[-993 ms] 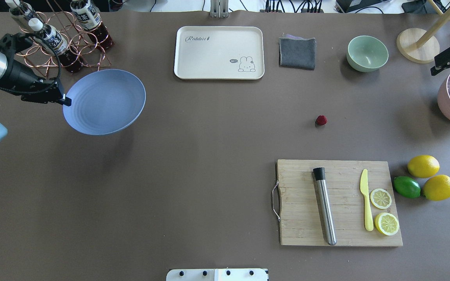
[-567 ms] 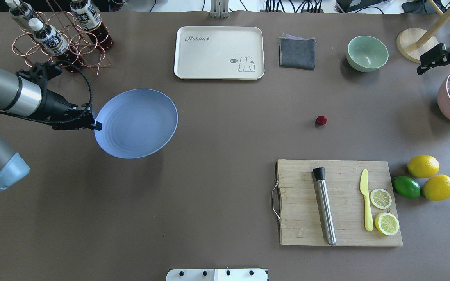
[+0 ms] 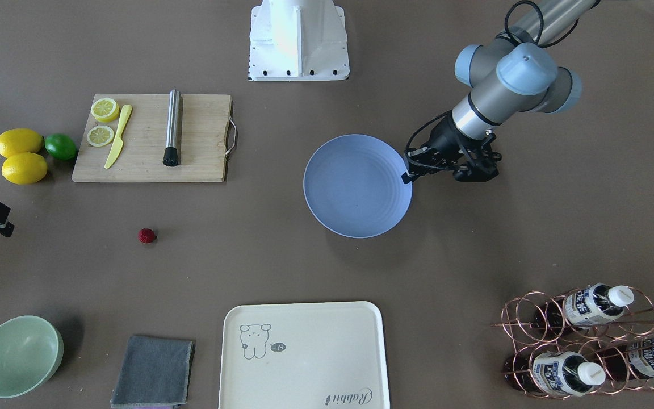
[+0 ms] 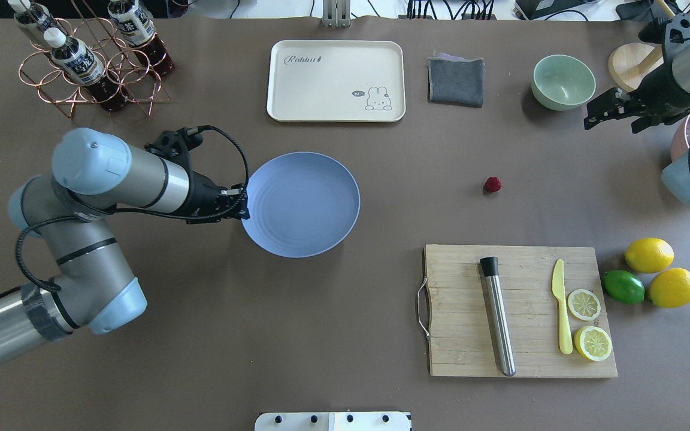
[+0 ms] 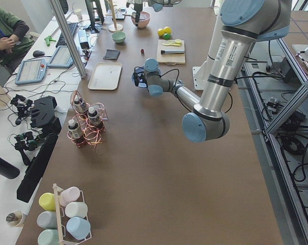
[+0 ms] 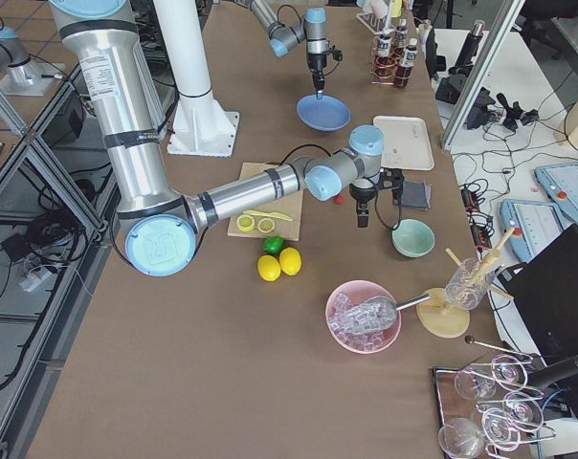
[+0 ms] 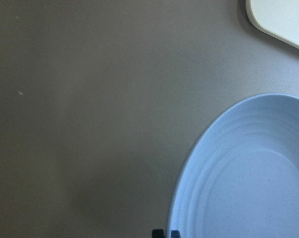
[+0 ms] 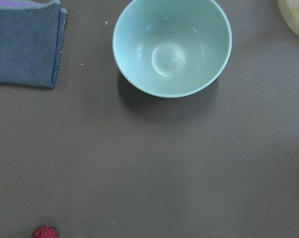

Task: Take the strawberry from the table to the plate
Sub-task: 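Slide the blue plate toward table center with left gripper while right arm reaches out, then close the right gripper on the red strawberry while left gripper releases plate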

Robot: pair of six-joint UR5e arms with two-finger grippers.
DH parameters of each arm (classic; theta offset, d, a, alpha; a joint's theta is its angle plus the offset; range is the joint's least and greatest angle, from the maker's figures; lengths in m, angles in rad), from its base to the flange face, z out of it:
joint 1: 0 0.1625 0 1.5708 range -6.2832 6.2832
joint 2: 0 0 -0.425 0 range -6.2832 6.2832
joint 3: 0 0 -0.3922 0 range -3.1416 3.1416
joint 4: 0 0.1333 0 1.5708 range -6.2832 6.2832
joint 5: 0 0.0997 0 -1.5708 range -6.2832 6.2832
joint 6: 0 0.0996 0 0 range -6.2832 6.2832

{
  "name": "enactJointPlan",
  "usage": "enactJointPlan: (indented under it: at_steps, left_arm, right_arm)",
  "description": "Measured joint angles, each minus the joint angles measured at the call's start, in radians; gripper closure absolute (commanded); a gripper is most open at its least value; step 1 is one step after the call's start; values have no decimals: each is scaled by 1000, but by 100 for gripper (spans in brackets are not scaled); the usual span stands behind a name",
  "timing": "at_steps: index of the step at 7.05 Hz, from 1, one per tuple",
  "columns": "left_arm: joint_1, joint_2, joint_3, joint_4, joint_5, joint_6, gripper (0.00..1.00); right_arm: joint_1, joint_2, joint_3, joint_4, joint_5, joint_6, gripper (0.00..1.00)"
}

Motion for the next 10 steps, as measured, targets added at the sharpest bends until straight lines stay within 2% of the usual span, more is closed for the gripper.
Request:
enactJointPlan:
  at_steps: [2,3,4,5,8,10]
  left_arm:
    - [90,-53,28,8,128,-53,100]
    - [110,-69,35,9,154,-72,100]
    - [117,-75,39,10,163,-81,17]
    - [115,-76,39,10,167,-81,2]
    - [71,-60,18,9,159,-45,2]
    - [43,-43,3,9,141,-5,2]
  right_arm:
    - [-47,12,6,25,-14,74,0]
    - [-70,22,14,27,-18,111,0]
    - [-104,37,23,28,-33,149,0]
    - [-147,54,27,29,-62,187,0]
    - [-231,91,7,28,-115,235,0]
    - [-270,112,-44,29,-155,236,0]
